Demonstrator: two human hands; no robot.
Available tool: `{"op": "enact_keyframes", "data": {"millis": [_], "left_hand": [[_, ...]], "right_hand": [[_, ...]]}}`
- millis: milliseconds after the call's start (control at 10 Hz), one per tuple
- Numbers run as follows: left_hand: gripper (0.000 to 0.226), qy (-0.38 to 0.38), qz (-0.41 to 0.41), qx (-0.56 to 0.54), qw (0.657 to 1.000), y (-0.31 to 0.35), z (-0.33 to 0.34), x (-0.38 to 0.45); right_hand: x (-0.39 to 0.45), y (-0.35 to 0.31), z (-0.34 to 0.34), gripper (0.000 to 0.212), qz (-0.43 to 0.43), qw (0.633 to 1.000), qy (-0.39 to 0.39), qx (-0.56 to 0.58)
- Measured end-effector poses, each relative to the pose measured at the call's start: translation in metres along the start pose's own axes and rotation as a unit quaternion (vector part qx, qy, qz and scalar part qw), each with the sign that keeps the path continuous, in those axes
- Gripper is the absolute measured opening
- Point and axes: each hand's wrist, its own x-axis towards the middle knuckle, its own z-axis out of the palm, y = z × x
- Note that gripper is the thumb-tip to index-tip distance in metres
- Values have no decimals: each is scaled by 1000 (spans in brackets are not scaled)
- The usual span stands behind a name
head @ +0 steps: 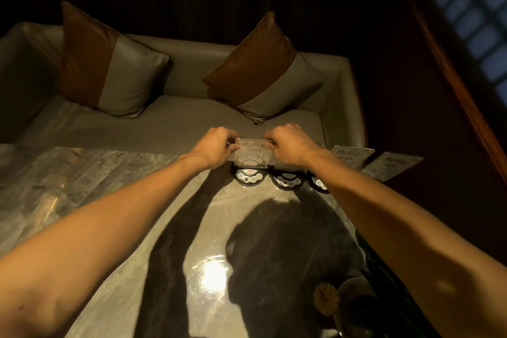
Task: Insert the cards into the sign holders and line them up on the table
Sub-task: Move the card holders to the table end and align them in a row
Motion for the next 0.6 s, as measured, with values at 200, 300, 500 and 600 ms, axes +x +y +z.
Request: {"op": "enact_keyframes", "data": {"millis": [200,300,500,600], "left_hand": [[12,4,-7,-14,1000,1,3,1],[15,-4,-5,-4,1000,-1,4,3],[44,-20,-17,-6,1000,4,1,1],[52,5,3,2,1000,6,0,1]], "right_hand": [[-1,0,0,22,15,1000,-3,11],[0,0,0,24,17,999,-13,34],[-2,-5,-4,35,30,998,-28,41],[-2,-4,-2,45,35,998,-15,42]]}}
